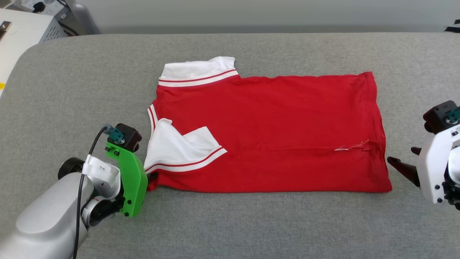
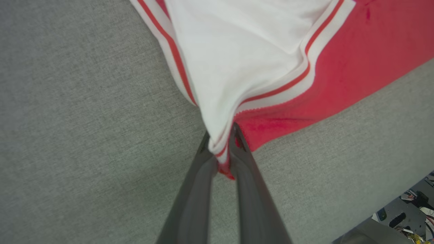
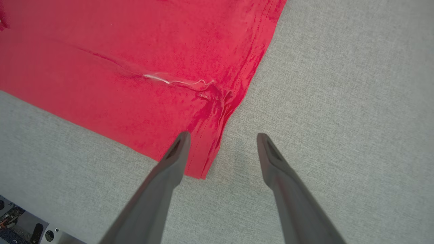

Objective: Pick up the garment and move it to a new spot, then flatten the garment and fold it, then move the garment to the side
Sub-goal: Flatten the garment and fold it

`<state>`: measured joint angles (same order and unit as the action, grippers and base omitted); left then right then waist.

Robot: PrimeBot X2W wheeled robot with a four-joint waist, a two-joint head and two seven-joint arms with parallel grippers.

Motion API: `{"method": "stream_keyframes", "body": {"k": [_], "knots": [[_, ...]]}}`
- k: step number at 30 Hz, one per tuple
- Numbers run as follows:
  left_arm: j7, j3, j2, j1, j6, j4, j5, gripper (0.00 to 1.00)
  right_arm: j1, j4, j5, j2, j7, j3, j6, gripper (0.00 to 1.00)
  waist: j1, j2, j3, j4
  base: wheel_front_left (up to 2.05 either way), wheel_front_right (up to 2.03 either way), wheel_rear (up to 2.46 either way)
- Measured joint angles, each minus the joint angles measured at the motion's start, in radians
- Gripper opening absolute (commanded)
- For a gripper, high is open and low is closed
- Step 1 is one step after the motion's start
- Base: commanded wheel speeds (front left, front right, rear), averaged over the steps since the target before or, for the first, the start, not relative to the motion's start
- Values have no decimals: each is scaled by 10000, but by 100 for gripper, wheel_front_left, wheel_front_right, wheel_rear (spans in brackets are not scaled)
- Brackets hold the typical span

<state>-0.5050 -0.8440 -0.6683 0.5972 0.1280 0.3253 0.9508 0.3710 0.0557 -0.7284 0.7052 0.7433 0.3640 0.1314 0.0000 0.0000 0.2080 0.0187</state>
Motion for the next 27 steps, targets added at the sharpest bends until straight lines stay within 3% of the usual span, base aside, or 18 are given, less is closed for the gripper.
{"method": "stream_keyframes", "body": {"k": [7, 12, 21, 22, 23, 24, 27], "knots": [[88, -61, 27, 222, -2, -240, -322, 0, 106, 980, -46, -144, 203, 460, 0, 100, 0, 0, 321, 206, 0, 0, 0], [215, -84, 59, 337, -2, -334, -422, 0, 203, 1708, -42, -550, -188, 802, 0, 100, 0, 0, 612, 327, 0, 0, 0], [393, -150, 82, 392, -2, -278, -447, 0, 394, 2577, -192, -545, -867, 1404, -12, 100, 0, 0, 857, 416, 0, 0, 0], [416, -159, 82, 390, -2, -255, -447, 0, 410, 2625, -249, -543, -938, 1455, -12, 44, 0, 0, 841, 407, 0, 0, 0], [437, -165, 81, 386, -2, -222, -447, 0, 417, 2677, -328, -550, -1078, 1494, -12, 16, 0, 0, 816, 392, 0, 0, 0], [468, -171, 81, 384, -2, -188, -447, 0, 425, 2727, -412, -550, -1235, 1519, -12, 0, 0, 0, 784, 377, 0, 0, 0], [539, -198, 81, 340, -2, -117, -443, 0, 441, 2761, -462, -497, -1739, 1680, -12, 0, 0, 0, 654, 345, 0, 0, 0]]}}
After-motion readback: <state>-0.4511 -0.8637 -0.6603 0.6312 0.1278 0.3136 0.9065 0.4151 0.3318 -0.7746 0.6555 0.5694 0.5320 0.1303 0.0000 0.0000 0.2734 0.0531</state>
